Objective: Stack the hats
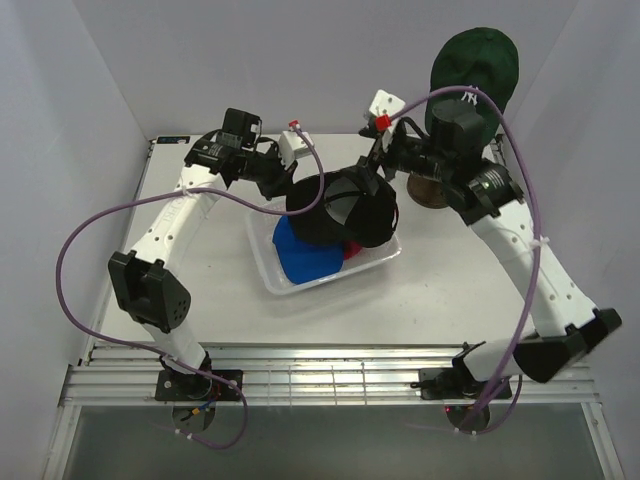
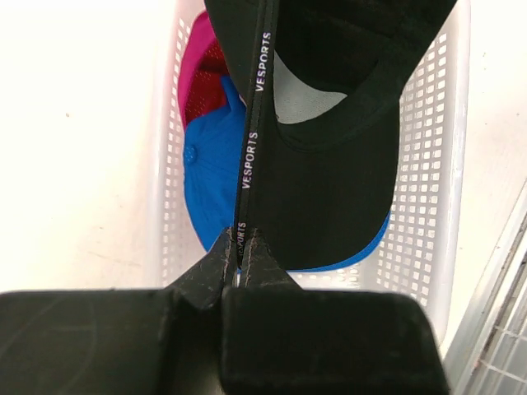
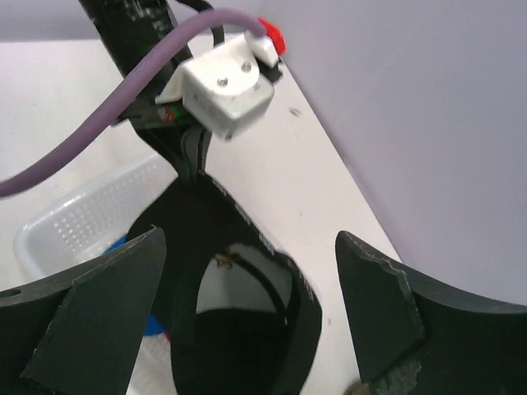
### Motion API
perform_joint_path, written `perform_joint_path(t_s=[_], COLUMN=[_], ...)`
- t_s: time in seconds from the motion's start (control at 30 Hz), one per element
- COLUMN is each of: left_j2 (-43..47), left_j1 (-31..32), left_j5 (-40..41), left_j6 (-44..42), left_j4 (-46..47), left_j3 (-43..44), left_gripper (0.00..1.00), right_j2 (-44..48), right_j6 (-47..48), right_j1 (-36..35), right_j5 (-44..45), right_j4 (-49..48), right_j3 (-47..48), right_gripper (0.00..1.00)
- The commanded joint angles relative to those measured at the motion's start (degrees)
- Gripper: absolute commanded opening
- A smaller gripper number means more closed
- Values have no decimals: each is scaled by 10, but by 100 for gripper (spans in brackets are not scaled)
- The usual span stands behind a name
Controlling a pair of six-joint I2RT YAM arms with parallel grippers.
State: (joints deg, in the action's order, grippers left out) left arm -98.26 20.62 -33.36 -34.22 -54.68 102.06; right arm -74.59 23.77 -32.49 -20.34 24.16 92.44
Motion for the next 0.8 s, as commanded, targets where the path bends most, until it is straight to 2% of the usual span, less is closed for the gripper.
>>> perform_joint_path(t_s=[0.0,0.03,0.07,0.17,0.33,0.47,0.6,0.77], left_j2=[40,40,41,46,49,40,31,25], left_j1=[2,5,6,7,6,8,16,21], left_j5=[-7,-9,-14,-22,-34,-36,-38,-50], left_j6=[-48,-54,-64,-67,-66,-60,-61,-51], left_j4=[-7,-17,-22,-29,-36,-35,-35,-34], left_j3=[40,52,55,60,62,72,83,97], left_gripper=[0,0,0,0,0,0,0,0], right_j2=[-111,-141,-196,-246,-245,-259,-282,-325], right_j6=[49,38,38,30,29,26,14,37], right_j1=[34,40,47,58,66,66,54,49], right_j5=[-199,-217,-227,-261,-307,-345,-265,-247], right_j4=[0,24,80,125,86,93,91,136], right_j3=[106,148,237,306,235,232,232,247], right_gripper=[89,88,83,79,81,84,85,85])
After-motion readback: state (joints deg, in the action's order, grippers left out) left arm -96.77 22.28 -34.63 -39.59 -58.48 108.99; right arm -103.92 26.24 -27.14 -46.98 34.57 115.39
